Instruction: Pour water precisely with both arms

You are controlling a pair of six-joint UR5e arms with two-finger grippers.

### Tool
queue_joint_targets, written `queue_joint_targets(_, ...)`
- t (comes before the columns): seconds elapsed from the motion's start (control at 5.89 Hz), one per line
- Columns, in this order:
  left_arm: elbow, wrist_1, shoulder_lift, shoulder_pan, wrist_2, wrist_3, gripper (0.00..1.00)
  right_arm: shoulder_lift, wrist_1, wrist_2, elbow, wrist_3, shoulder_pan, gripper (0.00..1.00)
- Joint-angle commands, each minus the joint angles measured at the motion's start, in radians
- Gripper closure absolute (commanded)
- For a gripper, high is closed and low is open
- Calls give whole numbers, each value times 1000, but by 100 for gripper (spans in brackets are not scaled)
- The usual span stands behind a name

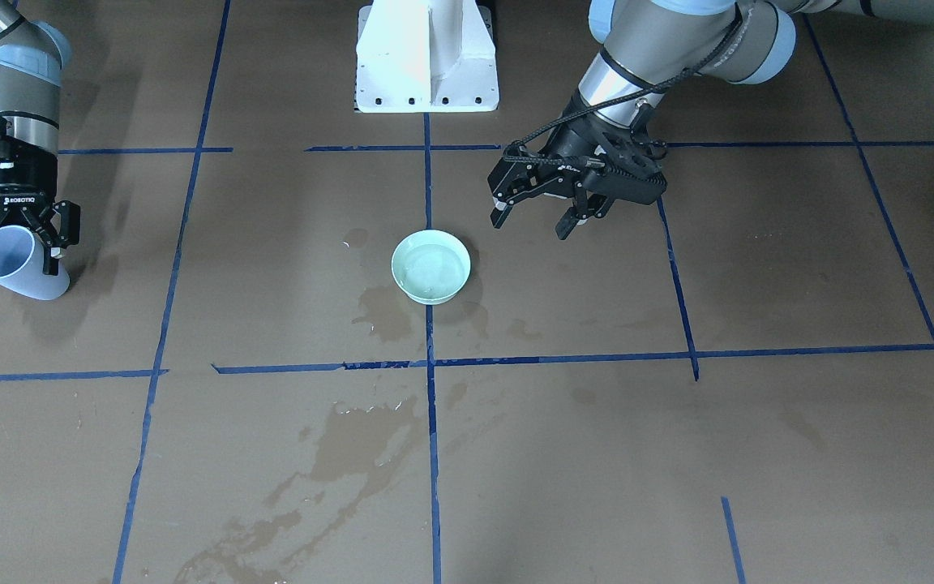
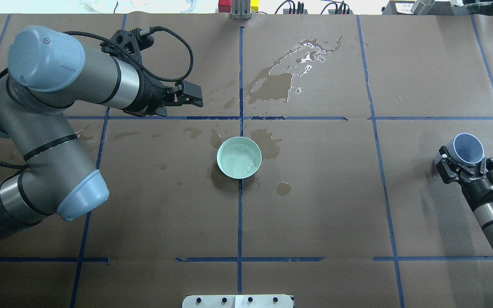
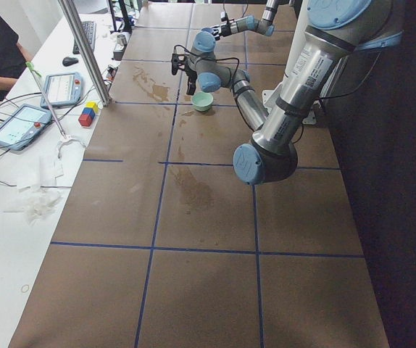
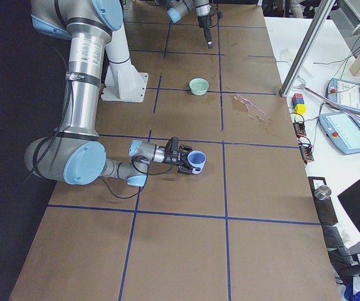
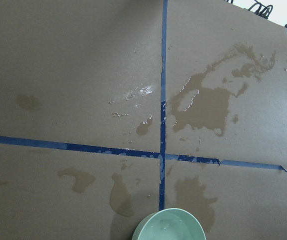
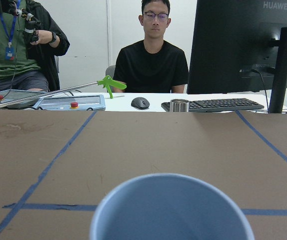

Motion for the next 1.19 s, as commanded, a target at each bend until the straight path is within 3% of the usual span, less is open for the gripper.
queue_joint_targets(0.0, 0, 0, 1, 0, 0, 0, 0, 1, 0, -1, -2, 0, 1, 58)
queue_joint_targets(0.34, 0, 0, 1, 0, 0, 0, 0, 3, 5, -1, -4, 3, 1, 0)
queue_joint_targets(1.02, 0, 0, 1, 0, 0, 0, 0, 1, 8, -13, 13, 0, 6, 0)
